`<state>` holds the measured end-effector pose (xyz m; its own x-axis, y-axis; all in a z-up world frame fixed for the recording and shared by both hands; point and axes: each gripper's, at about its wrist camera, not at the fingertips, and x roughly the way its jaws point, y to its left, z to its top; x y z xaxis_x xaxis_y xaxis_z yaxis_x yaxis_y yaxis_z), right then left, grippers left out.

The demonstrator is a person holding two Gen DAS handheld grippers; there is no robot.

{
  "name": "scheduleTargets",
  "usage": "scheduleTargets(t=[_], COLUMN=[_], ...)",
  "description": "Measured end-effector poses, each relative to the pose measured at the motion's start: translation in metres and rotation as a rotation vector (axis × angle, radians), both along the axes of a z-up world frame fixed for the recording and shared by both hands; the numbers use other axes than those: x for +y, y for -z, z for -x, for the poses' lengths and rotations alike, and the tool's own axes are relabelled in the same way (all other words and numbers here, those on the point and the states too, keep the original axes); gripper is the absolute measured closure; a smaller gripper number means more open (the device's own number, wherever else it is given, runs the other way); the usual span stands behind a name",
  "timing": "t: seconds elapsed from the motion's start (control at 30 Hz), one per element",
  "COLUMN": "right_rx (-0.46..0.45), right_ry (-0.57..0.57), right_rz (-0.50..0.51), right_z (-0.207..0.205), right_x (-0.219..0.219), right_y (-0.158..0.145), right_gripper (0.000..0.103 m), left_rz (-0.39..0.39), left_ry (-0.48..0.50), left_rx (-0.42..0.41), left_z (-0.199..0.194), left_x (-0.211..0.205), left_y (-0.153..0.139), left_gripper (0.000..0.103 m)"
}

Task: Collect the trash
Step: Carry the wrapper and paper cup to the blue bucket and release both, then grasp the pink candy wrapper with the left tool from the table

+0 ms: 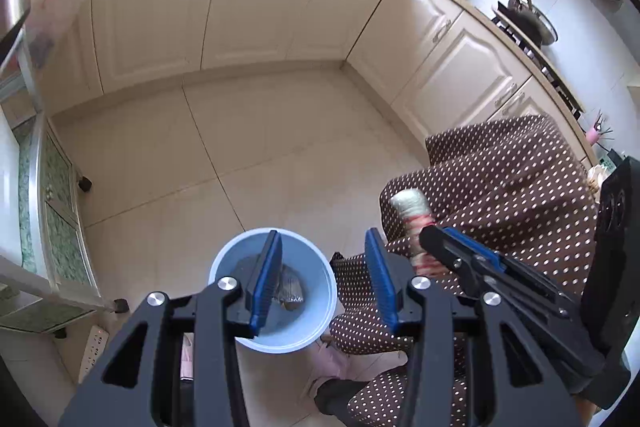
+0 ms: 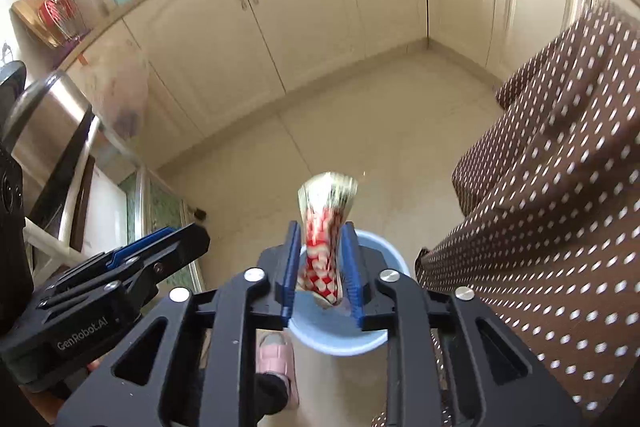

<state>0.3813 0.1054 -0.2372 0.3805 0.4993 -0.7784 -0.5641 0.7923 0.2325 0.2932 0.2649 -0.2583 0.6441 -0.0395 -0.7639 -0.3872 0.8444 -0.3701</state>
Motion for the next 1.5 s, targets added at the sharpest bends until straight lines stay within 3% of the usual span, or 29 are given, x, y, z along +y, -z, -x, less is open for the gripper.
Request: scheduleTargets(t=[0.03,0.27,0.37,0.5,0.73,0.93,1.13,1.4,1.5], right_rx=[-0.020,-0.114,-0.185,-0.269,-0.354,-0.363,-0.314,-0.256,-0.241], right_ry=[0.006,0.048,0.084,0.134,0.304,0.486,0.617,0.673,0.669], right_rz=[0.001,-0.003,-0.005,-0.018,-0.032,0.002,-0.004,-0.014,-0.022], right_z=[0.002,0.016,0.025,0.039,0.049,0.046,0.036,0.023,0.019], right_x=[-0.001,-0.032,-0.055,-0.096,-0.204,-0.304,-0.380,-0.417,-0.419], right_y=[-0.005,-0.043,-0.070,-0.107,-0.147,-0.144,-0.126,-0.109,-0.107], right_gripper=[0.069,0.068,0.067,0.062,0.058,0.055,0.051,0.045,0.044], left_rz=[-0.004,-0.022,-0.037,-0.073,-0.111,-0.110,-0.117,-0.244,-0.243], left_ry=[0.000,0.027,0.061,0.133,0.366,0.583,0.736,0.756,0.767], left_rx=[-0.004,-0.051,-0.086,-0.139,-0.217,-0.223,-0.174,-0.105,-0.095], left_z=[0.001,0.010,0.011,0.011,-0.008,-0.042,-0.076,-0.115,-0.126], left_x=[-0.001,-0.015,-0.034,-0.073,-0.176,-0.278,-0.359,-0.410,-0.418], left_y=[-0.003,-0.035,-0.055,-0.086,-0.132,-0.146,-0.137,-0.119,-0.116], left_gripper=[0.060,0.059,0.053,0.051,0.048,0.046,0.046,0.046,0.046])
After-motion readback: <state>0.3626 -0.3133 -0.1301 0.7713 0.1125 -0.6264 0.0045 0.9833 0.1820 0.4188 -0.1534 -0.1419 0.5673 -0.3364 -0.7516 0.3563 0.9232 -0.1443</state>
